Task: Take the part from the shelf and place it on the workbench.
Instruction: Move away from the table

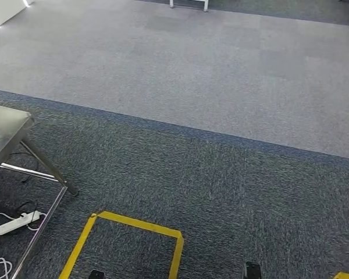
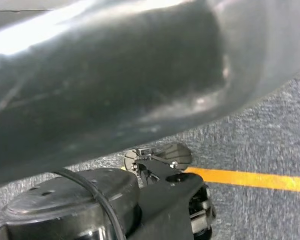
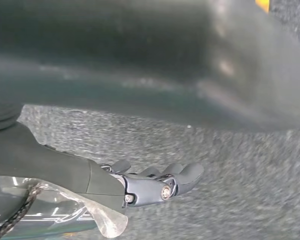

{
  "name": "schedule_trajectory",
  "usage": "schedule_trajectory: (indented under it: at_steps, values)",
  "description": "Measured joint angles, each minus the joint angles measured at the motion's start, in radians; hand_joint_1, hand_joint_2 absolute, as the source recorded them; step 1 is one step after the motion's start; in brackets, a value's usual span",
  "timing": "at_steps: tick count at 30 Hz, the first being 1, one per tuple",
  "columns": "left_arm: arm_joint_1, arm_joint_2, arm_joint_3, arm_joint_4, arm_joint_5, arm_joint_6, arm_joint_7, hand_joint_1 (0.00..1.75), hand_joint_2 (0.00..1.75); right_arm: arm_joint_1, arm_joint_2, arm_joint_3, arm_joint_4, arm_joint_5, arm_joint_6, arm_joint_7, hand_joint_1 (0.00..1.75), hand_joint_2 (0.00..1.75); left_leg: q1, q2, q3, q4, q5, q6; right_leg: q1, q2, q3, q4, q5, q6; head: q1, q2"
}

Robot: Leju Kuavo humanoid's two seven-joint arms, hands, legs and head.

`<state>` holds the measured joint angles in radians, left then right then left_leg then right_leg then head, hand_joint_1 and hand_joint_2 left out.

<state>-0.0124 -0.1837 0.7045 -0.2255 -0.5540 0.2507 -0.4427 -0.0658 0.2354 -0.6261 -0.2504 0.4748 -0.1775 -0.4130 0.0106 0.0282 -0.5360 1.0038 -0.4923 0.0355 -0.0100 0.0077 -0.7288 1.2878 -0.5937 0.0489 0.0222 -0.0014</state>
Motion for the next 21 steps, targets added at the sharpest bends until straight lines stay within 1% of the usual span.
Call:
schedule_trajectory:
  at_steps: [1, 2, 3, 4, 5, 6, 7, 8, 9, 10, 11, 12, 13, 14, 15, 16, 17, 18, 19, 20, 21]
  values:
    - [-0.001, 0.0, 0.002, 0.0, 0.002, 0.0, -0.004, 0.0, 0.0, 0.003, 0.0, 0.0, -0.001, -0.005, 0.003, -0.005, 0.0, 0.0, 0.0, 0.012, 0.0, 0.0, -0.001, -0.001, -0.003, -0.004, 0.004, -0.004, 0.011, 0.003, 0.001, 0.0]
    - [-0.002, 0.0, 0.004, 0.0, 0.004, 0.0, -0.012, 0.0, 0.0, 0.004, 0.0, -0.002, -0.002, -0.012, 0.009, -0.013, 0.0, 0.0, 0.001, 0.023, 0.002, 0.0, -0.002, -0.003, -0.007, -0.011, 0.032, -0.052, 0.039, 0.005, 0.0, 0.0]
    - [-0.004, -0.001, 0.006, 0.0, 0.007, 0.001, -0.022, 0.0, 0.0, 0.004, 0.0, -0.003, -0.005, -0.02, 0.015, -0.023, 0.0, 0.0, 0.001, 0.034, 0.004, 0.0, -0.004, -0.006, -0.009, -0.027, 0.074, -0.124, 0.071, 0.006, 0.001, 0.0]
    - [-0.006, 0.0, 0.01, 0.0, 0.011, 0.0, -0.033, 0.0, 0.0, 0.001, 0.002, -0.005, -0.007, -0.028, 0.022, -0.033, 0.0, 0.0, -0.001, 0.044, 0.006, 0.002, -0.007, -0.011, -0.008, -0.049, 0.114, -0.193, 0.093, 0.005, 0.002, 0.0]
    - [-0.007, 0.0, 0.015, 0.0, 0.013, 0.0, -0.042, 0.0, 0.0, -0.003, 0.004, -0.007, -0.01, -0.035, 0.027, -0.041, 0.0, 0.0, -0.004, 0.053, 0.008, 0.003, -0.01, -0.018, -0.006, -0.064, 0.145, -0.246, 0.107, 0.0, 0.0, 0.0]
    - [-0.01, 0.0, 0.019, -0.001, 0.016, -0.001, -0.05, 0.0, 0.0, -0.007, 0.005, -0.008, -0.013, -0.04, 0.032, -0.049, 0.0, 0.0, -0.006, 0.061, 0.01, 0.004, -0.011, -0.024, -0.003, -0.074, 0.16, -0.271, 0.109, -0.006, -0.002, 0.0]
    - [-0.012, 0.0, 0.023, -0.001, 0.02, -0.004, -0.059, 0.0, 0.0, -0.008, 0.007, -0.009, -0.016, -0.044, 0.036, -0.056, 0.0, 0.0, -0.008, 0.068, 0.011, 0.004, -0.012, -0.031, 0.0, -0.072, 0.162, -0.275, 0.106, -0.015, -0.004, 0.0]
    - [-0.014, 0.0, 0.026, -0.001, 0.024, -0.007, -0.069, 0.0, 0.0, -0.008, 0.007, -0.01, -0.019, -0.049, 0.041, -0.065, 0.0, 0.0, -0.006, 0.075, 0.013, 0.003, -0.012, -0.036, 0.001, -0.061, 0.16, -0.275, 0.108, -0.024, -0.007, 0.0]
    - [-0.016, -0.002, 0.03, -0.001, 0.028, -0.012, -0.081, 0.0, 0.0, -0.006, 0.008, -0.012, -0.022, -0.055, 0.048, -0.075, 0.0, 0.0, -0.004, 0.071, 0.014, 0.006, -0.016, -0.042, 0.001, -0.053, 0.159, -0.277, 0.11, -0.031, -0.008, 0.0]
    - [-0.017, -0.003, 0.035, -0.002, 0.032, -0.015, -0.094, 0.0, 0.0, -0.006, 0.008, -0.014, -0.027, -0.059, 0.052, -0.083, 0.0, 0.0, -0.001, 0.057, 0.01, 0.02, -0.029, -0.047, 0.001, -0.044, 0.159, -0.279, 0.113, -0.039, -0.009, 0.0]
    - [-0.017, -0.004, 0.039, -0.003, 0.035, -0.017, -0.107, 0.0, 0.0, -0.006, 0.009, -0.014, -0.033, -0.063, 0.056, -0.089, 0.0, 0.0, 0.001, 0.036, -0.003, 0.053, -0.053, -0.05, 0.0, -0.034, 0.159, -0.281, 0.116, -0.046, -0.011, 0.0]
    - [-0.017, -0.005, 0.045, -0.003, 0.038, -0.019, -0.118, 0.0, 0.0, -0.008, 0.01, -0.015, -0.04, -0.065, 0.058, -0.094, 0.0, 0.0, 0.002, 0.01, -0.026, 0.108, -0.085, -0.052, 0.0, -0.023, 0.159, -0.282, 0.118, -0.052, -0.013, 0.0]
    - [-0.016, -0.005, 0.049, -0.003, 0.039, -0.019, -0.127, 0.0, 0.0, -0.011, 0.011, -0.015, -0.046, -0.066, 0.058, -0.096, 0.0, 0.0, 0.002, -0.007, -0.056, 0.177, -0.119, -0.051, 0.002, -0.011, 0.158, -0.282, 0.119, -0.056, -0.015, 0.0]
    - [-0.015, -0.005, 0.054, -0.003, 0.04, -0.018, -0.132, 0.0, 0.0, -0.013, 0.012, -0.014, -0.051, -0.067, 0.058, -0.097, 0.0, 0.0, 0.002, -0.015, -0.086, 0.242, -0.145, -0.049, 0.005, 0.002, 0.158, -0.282, 0.119, -0.059, -0.015, 0.0]
    - [-0.015, -0.005, 0.057, -0.003, 0.04, -0.018, -0.134, 0.0, 0.0, -0.013, 0.013, -0.014, -0.054, -0.067, 0.058, -0.097, 0.0, 0.0, 0.001, -0.019, -0.108, 0.286, -0.153, -0.046, 0.009, 0.015, 0.159, -0.282, 0.119, -0.061, -0.015, 0.0]
    - [-0.015, -0.005, 0.06, -0.004, 0.04, -0.018, -0.136, 0.0, 0.0, -0.013, 0.013, -0.014, -0.057, -0.067, 0.058, -0.097, 0.0, 0.0, -0.001, -0.022, -0.115, 0.293, -0.141, -0.041, 0.012, 0.029, 0.16, -0.281, 0.12, -0.062, -0.015, 0.0]
    - [-0.015, -0.005, 0.062, -0.004, 0.04, -0.018, -0.137, 0.0, 0.0, -0.012, 0.014, -0.014, -0.059, -0.067, 0.058, -0.098, 0.0, 0.0, -0.003, -0.026, -0.104, 0.262, -0.11, -0.035, 0.014, 0.043, 0.162, -0.281, 0.12, -0.062, -0.015, 0.0]
    - [-0.015, -0.005, 0.065, -0.004, 0.04, -0.018, -0.138, 0.0, 0.0, -0.012, 0.015, -0.014, -0.061, -0.067, 0.057, -0.098, 0.0, 0.0, -0.006, -0.039, -0.079, 0.2, -0.068, -0.028, 0.016, 0.057, 0.164, -0.281, 0.12, -0.062, -0.015, 0.0]
    - [-0.015, -0.004, 0.067, -0.004, 0.041, -0.018, -0.139, 0.0, 0.0, -0.012, 0.017, -0.014, -0.063, -0.068, 0.057, -0.098, 0.0, 0.0, -0.008, -0.063, -0.052, 0.133, -0.031, -0.019, 0.017, 0.07, 0.165, -0.281, 0.12, -0.061, -0.014, 0.0]
    - [-0.015, -0.003, 0.07, -0.004, 0.041, -0.019, -0.14, 0.0, 0.0, -0.013, 0.019, -0.014, -0.065, -0.07, 0.057, -0.098, 0.0, 0.0, -0.01, -0.085, -0.028, 0.074, -0.008, -0.013, 0.018, 0.082, 0.164, -0.279, 0.12, -0.06, -0.014, 0.0]
    - [-0.016, -0.001, 0.072, -0.005, 0.042, -0.021, -0.141, 0.0, 0.0, -0.014, 0.021, -0.014, -0.067, -0.073, 0.058, -0.099, 0.0, 0.0, -0.011, -0.103, -0.015, 0.037, 0.002, -0.009, 0.017, 0.093, 0.16, -0.277, 0.121, -0.057, -0.014, 0.0]
